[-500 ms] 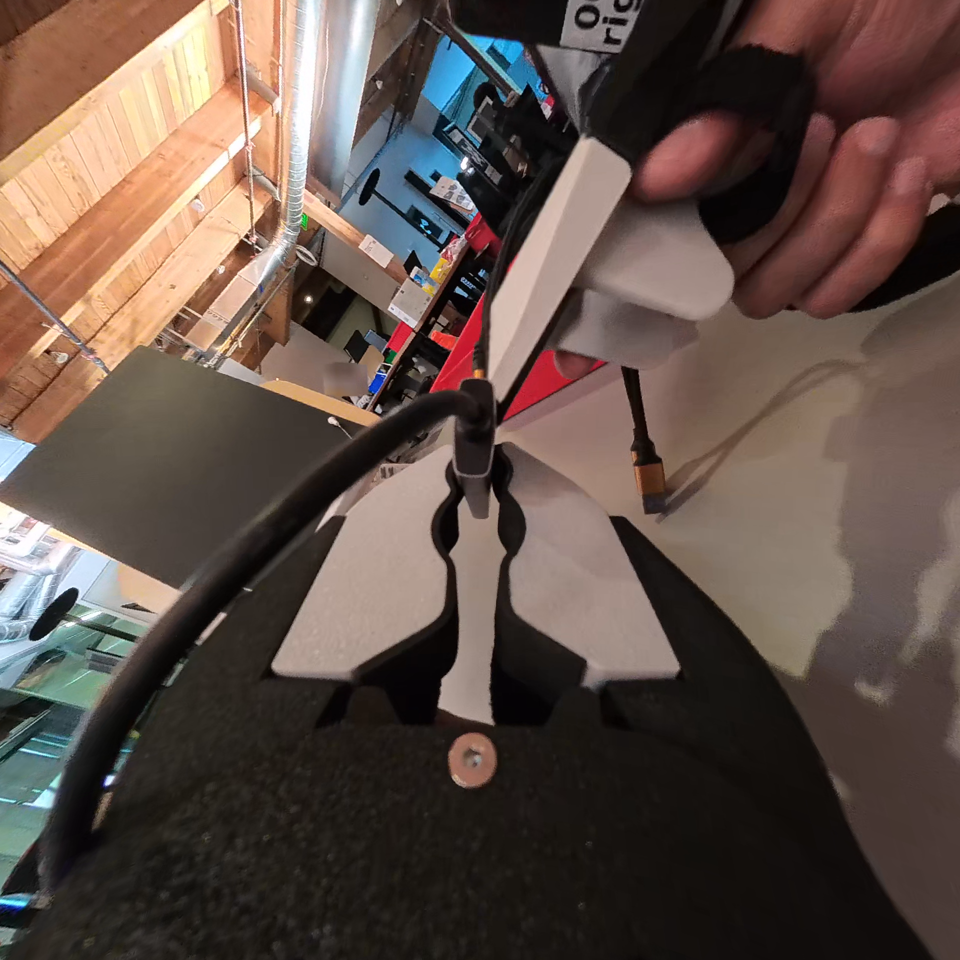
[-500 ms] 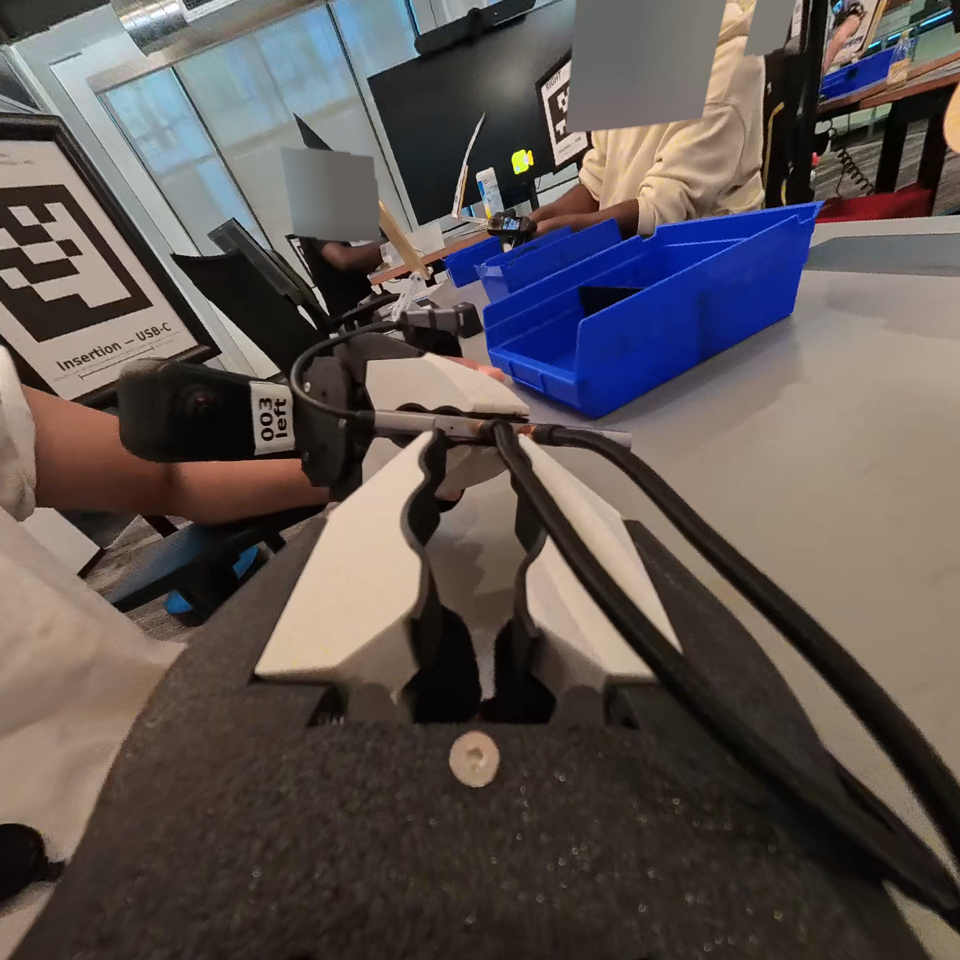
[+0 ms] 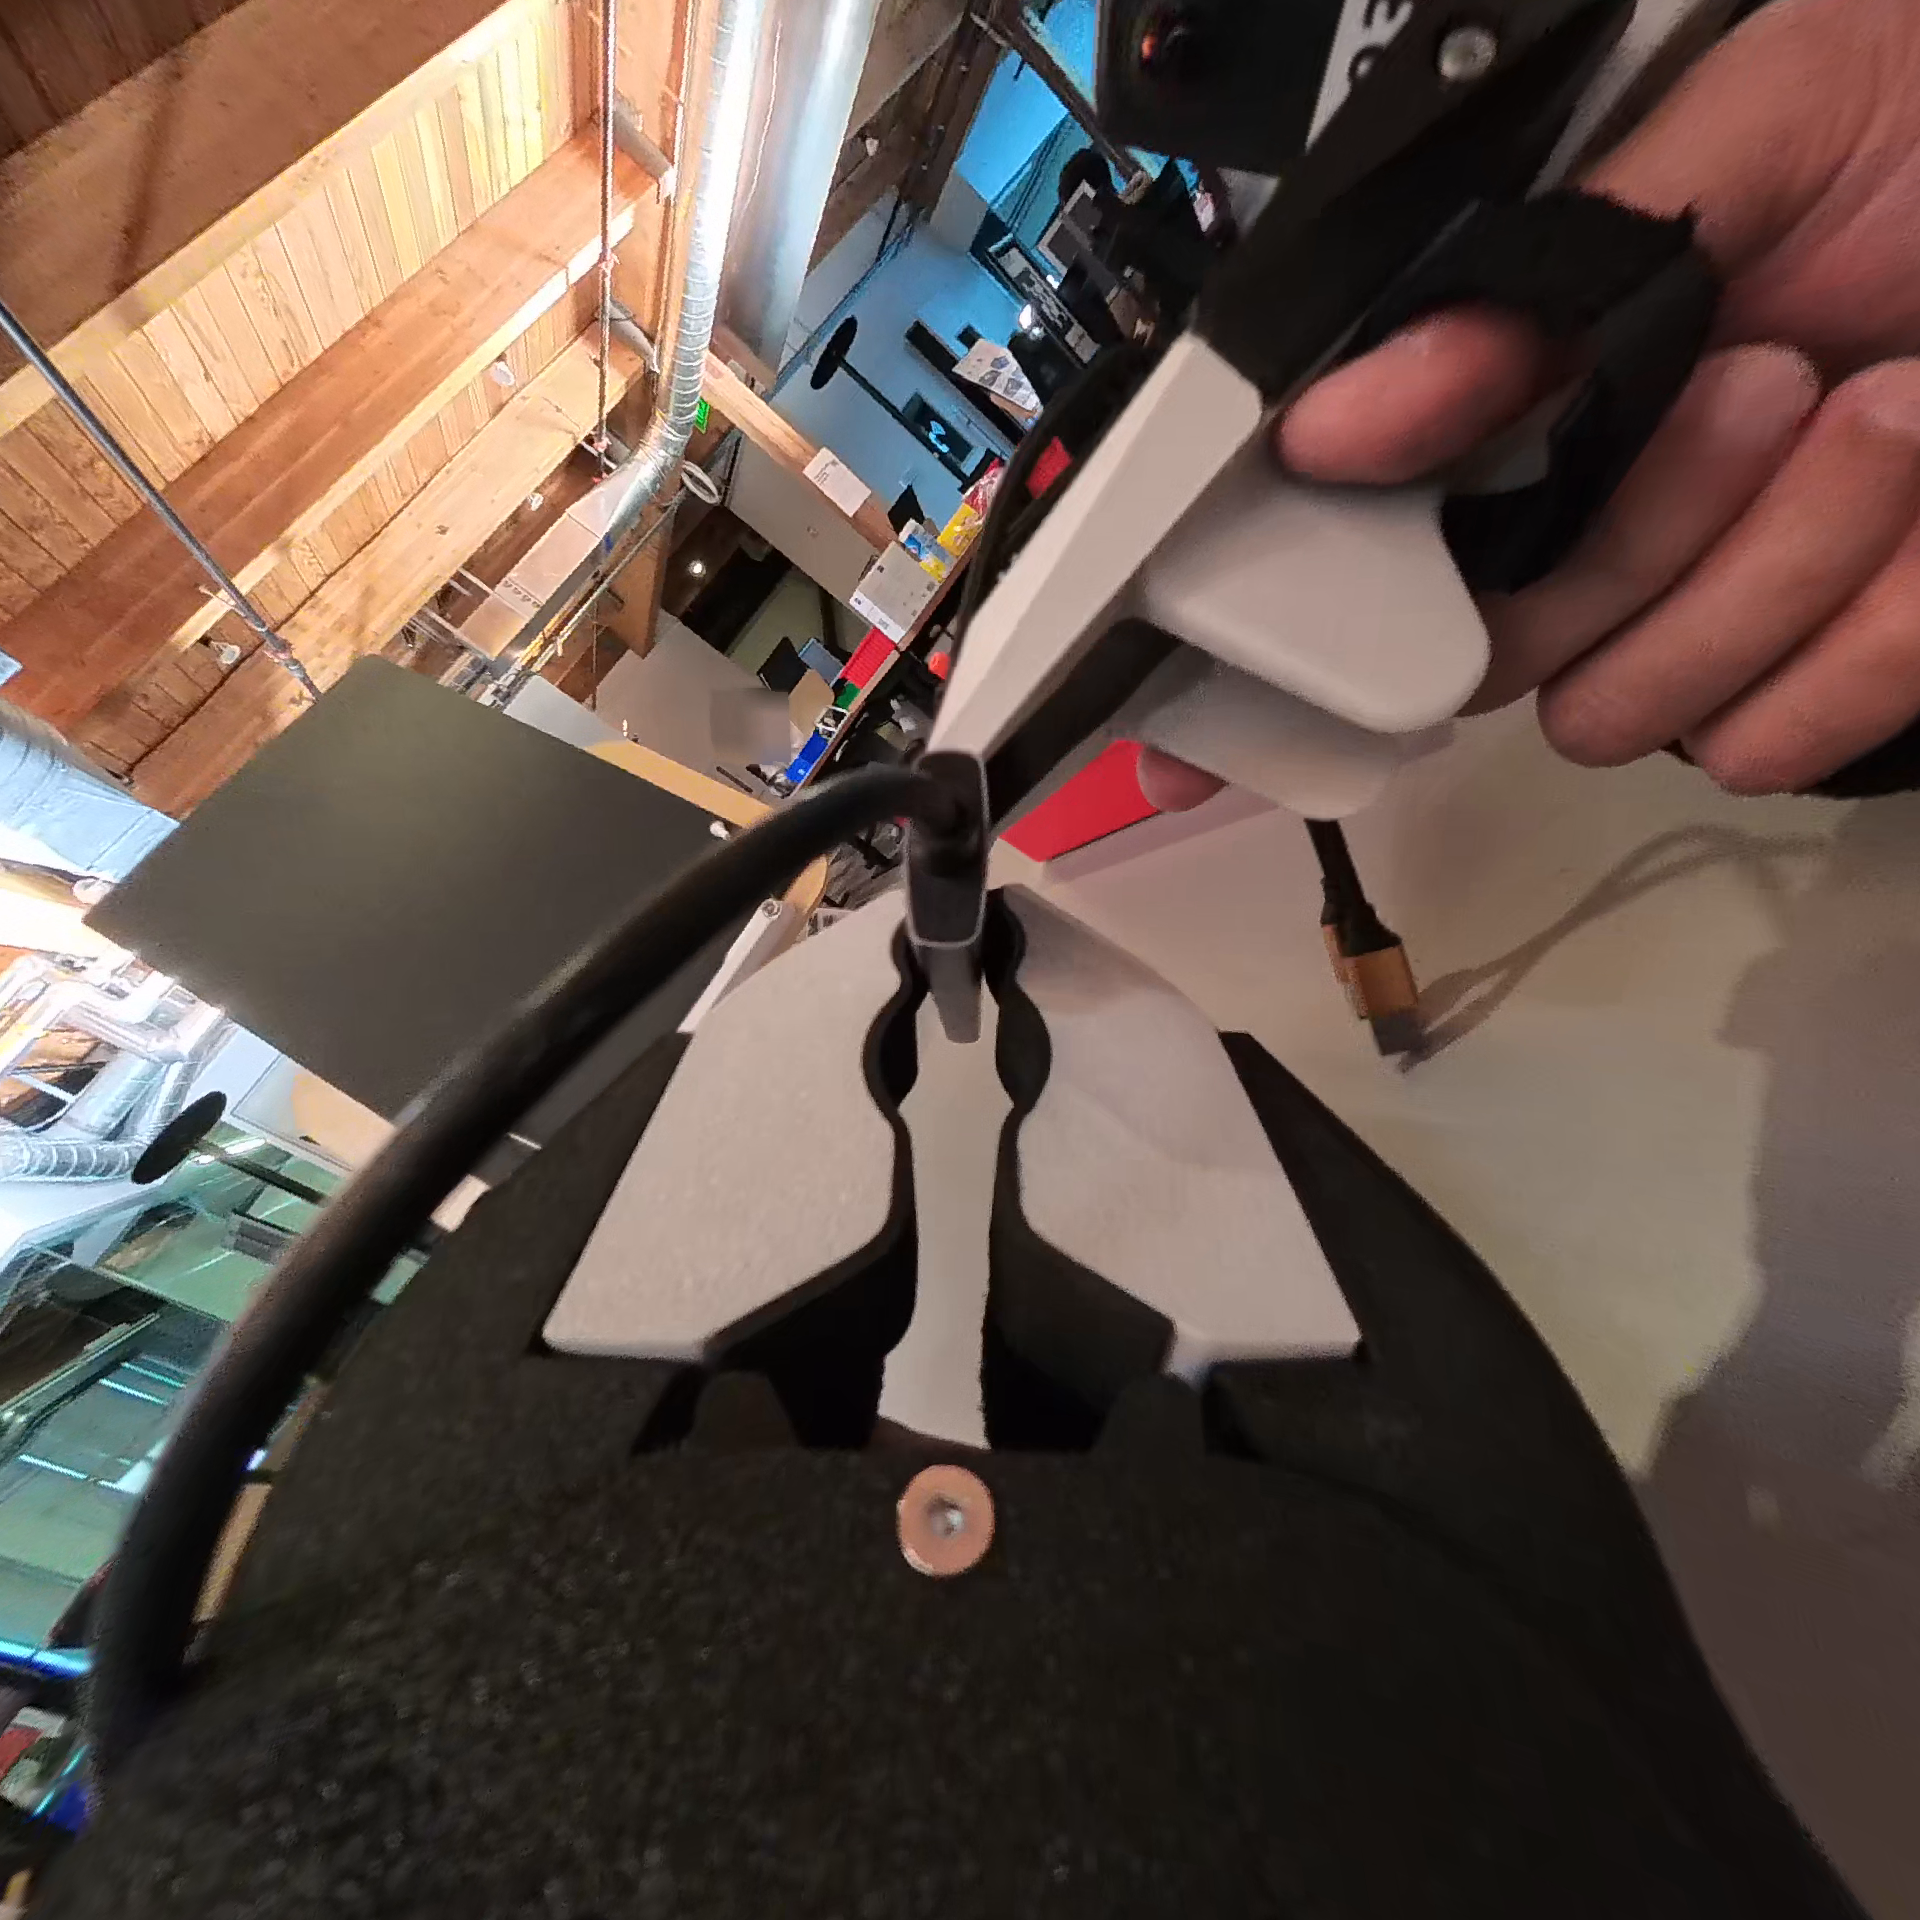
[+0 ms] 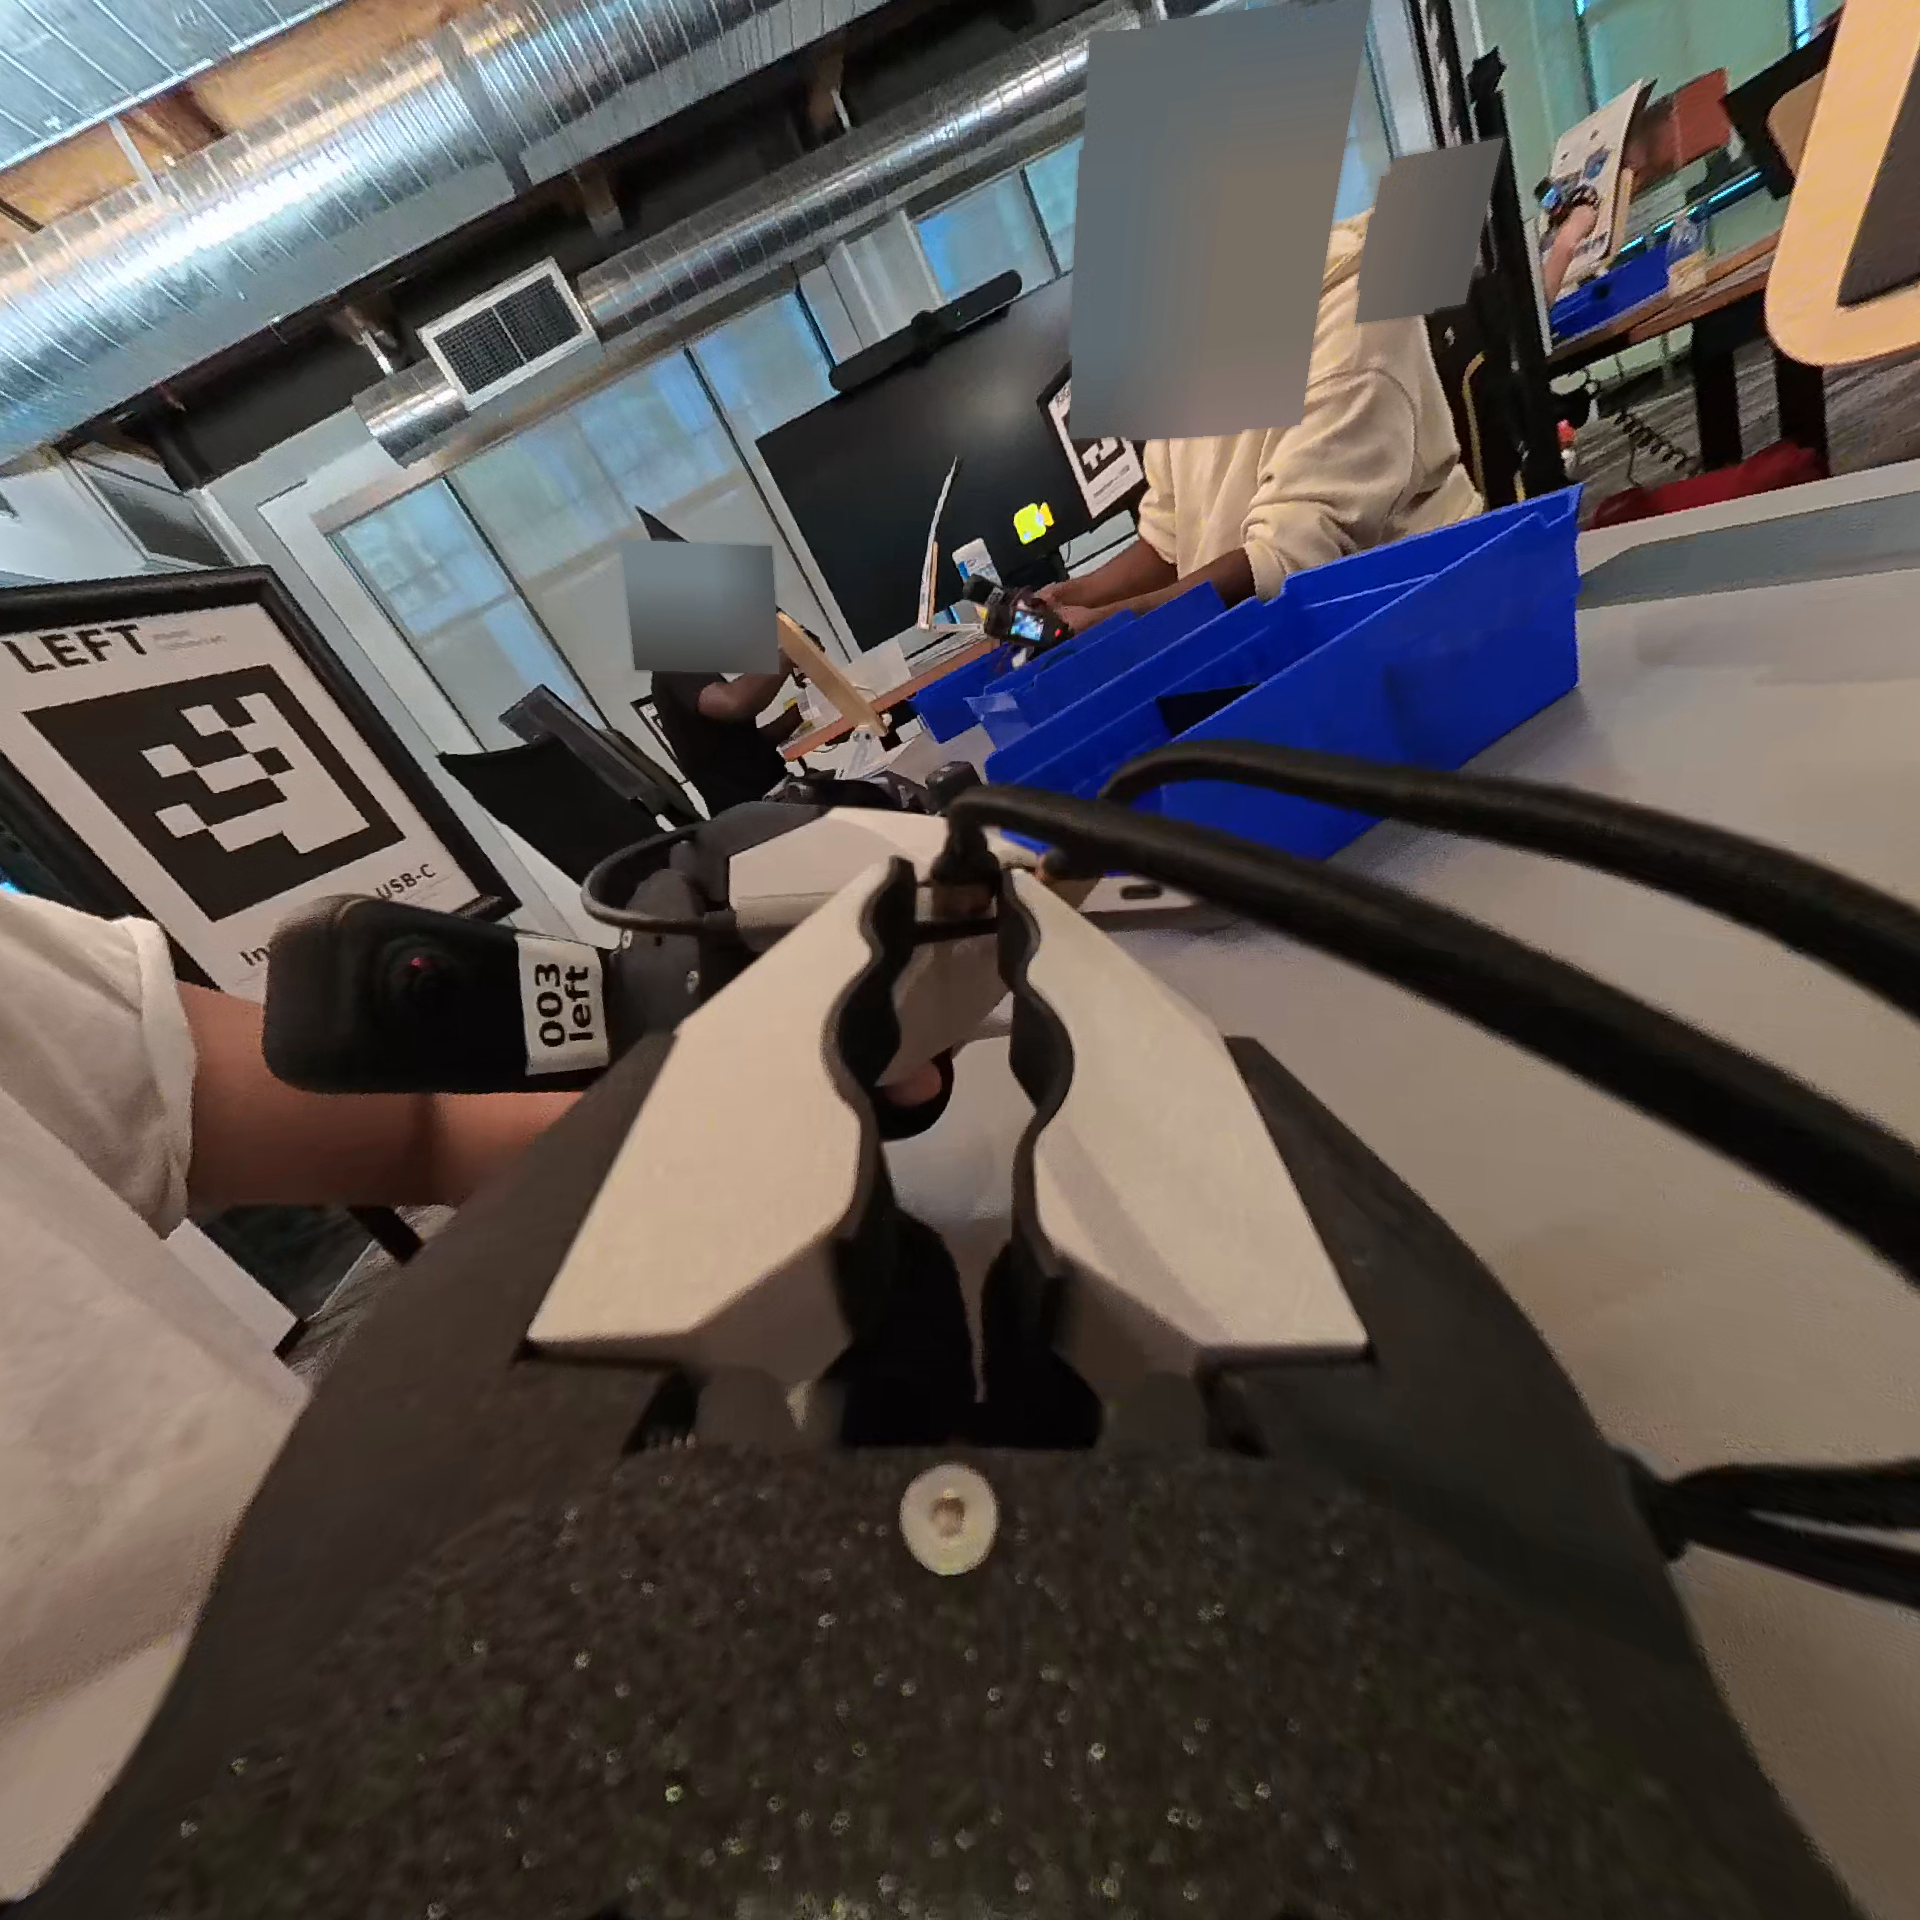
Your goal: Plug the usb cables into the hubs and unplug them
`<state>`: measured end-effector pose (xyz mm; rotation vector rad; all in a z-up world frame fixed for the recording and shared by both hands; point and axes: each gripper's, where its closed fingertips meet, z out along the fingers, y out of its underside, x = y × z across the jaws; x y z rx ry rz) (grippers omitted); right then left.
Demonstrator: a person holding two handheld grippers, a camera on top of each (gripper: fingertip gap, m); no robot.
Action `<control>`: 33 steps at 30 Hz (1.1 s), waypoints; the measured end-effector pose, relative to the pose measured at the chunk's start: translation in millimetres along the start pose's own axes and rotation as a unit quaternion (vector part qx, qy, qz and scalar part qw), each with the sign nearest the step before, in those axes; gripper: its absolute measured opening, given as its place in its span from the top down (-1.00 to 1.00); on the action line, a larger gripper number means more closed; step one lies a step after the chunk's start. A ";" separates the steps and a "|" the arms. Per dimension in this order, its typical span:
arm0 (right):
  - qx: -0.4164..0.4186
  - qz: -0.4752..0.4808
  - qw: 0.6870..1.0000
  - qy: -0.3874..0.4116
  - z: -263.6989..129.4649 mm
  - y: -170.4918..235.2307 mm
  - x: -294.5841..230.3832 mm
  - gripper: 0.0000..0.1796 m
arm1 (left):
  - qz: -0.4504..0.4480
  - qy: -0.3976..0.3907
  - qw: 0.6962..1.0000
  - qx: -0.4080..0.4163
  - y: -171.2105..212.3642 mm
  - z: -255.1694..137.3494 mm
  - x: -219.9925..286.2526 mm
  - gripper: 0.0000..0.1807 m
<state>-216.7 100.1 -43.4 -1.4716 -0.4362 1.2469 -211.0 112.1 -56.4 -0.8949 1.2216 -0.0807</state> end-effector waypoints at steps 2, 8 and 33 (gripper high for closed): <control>0.004 -0.004 1.000 -0.001 -0.8 -0.8 -0.1 0.88 | 0.001 -0.002 1.000 0.003 -2.3 -0.3 0.7 0.89; 0.031 -0.020 0.999 0.016 -3.5 -3.3 0.8 0.89 | -0.023 0.005 1.000 -0.004 -3.3 1.9 1.7 0.89; 0.123 0.055 0.991 -0.021 -0.7 -26.4 -9.1 0.90 | -0.057 -0.030 0.998 0.000 -21.5 -1.8 -11.8 0.89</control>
